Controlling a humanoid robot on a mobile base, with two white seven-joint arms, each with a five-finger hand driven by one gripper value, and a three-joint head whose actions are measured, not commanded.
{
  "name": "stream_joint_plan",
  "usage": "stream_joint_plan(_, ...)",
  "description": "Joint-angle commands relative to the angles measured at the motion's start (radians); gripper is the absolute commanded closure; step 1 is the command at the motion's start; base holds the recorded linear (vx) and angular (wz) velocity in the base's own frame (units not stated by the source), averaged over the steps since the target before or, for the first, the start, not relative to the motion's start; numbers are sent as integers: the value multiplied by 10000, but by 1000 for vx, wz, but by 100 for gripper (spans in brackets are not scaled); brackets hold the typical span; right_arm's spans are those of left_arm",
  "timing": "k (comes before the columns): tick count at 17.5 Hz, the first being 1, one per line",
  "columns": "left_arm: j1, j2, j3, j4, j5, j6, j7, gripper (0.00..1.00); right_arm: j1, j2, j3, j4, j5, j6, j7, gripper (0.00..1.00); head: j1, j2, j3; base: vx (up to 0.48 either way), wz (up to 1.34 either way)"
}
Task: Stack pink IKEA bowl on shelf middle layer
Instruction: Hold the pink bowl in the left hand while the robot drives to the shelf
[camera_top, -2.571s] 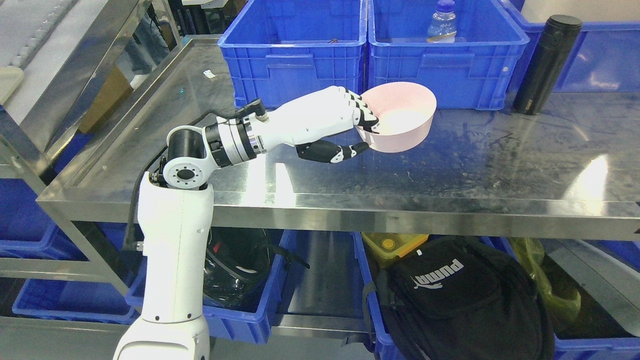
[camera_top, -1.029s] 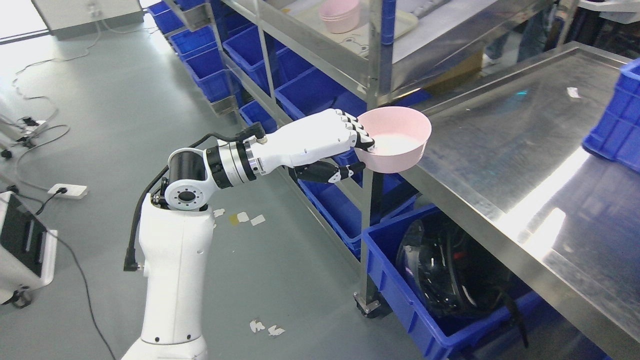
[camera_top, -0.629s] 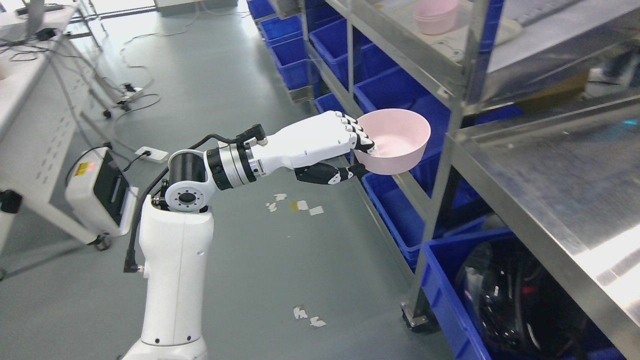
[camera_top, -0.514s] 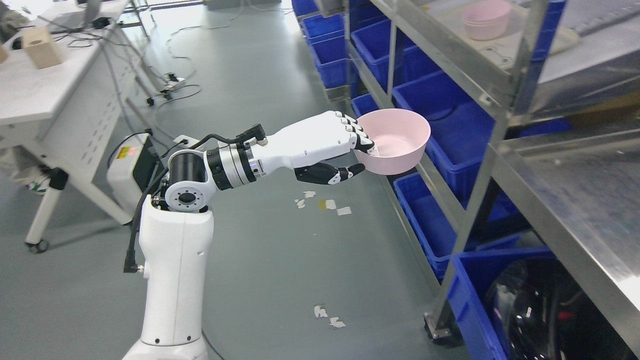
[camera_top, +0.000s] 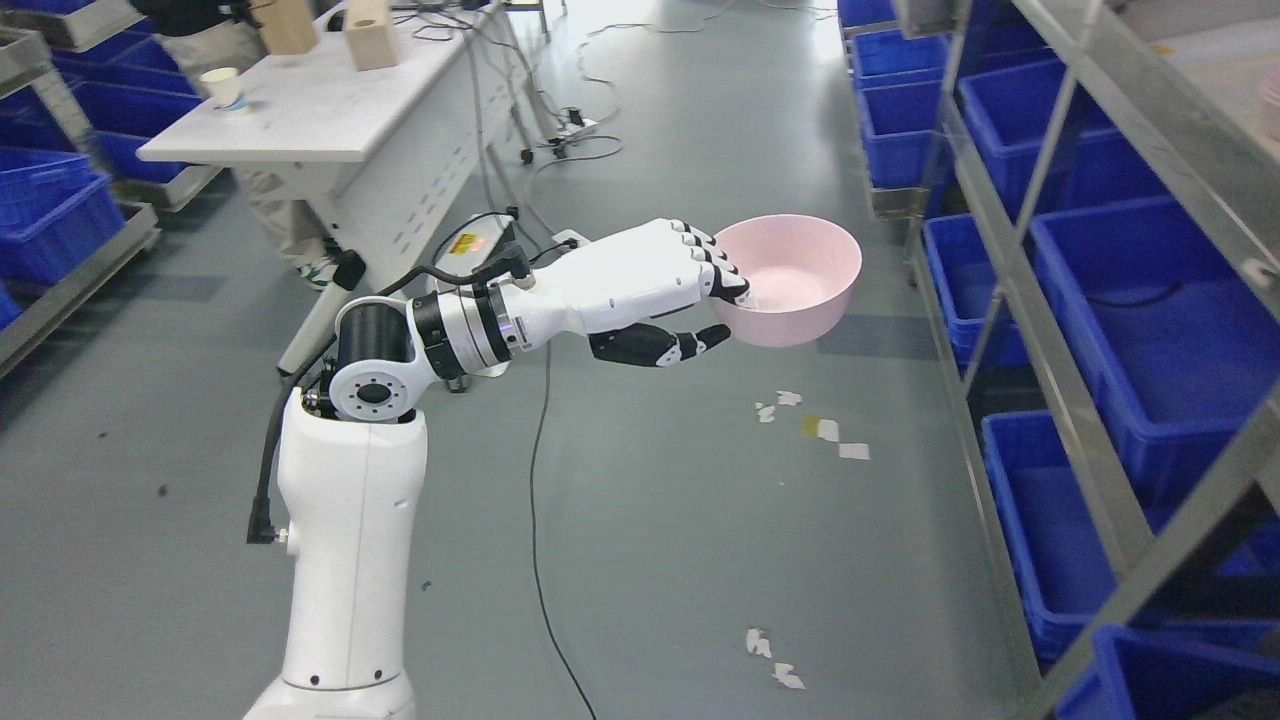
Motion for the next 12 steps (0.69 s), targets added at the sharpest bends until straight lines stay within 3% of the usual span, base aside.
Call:
stream_joint_plan(1, -16, 175, 76, -11, -3, 5, -2, 98, 218, -175, 0, -175, 0, 2, 48, 0, 0, 0, 0, 121, 839)
stream_joint_plan(6, 15, 175, 76, -11, -3, 5, -2, 98, 218, -175, 0, -175, 0, 2, 48, 0, 0, 0, 0, 150, 587)
stream_joint_plan(12, 15, 175, 92, -11, -3, 5, -2, 98, 218, -175, 0, -175, 0, 2, 48, 0, -1, 1, 0, 262, 73)
